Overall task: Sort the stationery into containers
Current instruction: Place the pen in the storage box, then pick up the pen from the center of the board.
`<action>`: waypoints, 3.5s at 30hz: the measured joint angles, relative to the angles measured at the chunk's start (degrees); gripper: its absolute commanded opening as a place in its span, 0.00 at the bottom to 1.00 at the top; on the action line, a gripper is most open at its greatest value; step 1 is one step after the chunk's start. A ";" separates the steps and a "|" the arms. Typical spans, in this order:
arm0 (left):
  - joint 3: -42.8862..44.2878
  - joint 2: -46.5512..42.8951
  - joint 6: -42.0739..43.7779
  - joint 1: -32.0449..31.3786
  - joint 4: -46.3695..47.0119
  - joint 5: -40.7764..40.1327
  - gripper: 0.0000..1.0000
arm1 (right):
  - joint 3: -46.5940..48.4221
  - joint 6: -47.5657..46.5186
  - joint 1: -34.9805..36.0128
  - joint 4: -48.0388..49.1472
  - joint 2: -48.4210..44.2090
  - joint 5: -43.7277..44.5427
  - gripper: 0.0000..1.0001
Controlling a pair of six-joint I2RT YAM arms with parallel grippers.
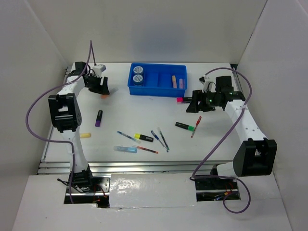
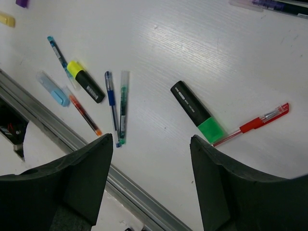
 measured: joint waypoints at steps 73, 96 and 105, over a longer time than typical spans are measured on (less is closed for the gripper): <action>-18.12 -36.83 67.41 -30.27 -31.47 14.73 0.00 | 31.52 -11.19 23.47 -26.40 23.87 -26.58 0.65; -14.99 -36.72 65.70 -32.70 -29.05 13.18 0.00 | 28.79 1.22 26.56 -14.53 24.35 -22.01 0.39; -15.17 -36.72 65.20 -32.68 -28.30 12.76 0.01 | 29.09 -0.55 27.78 -15.65 24.41 -21.92 0.22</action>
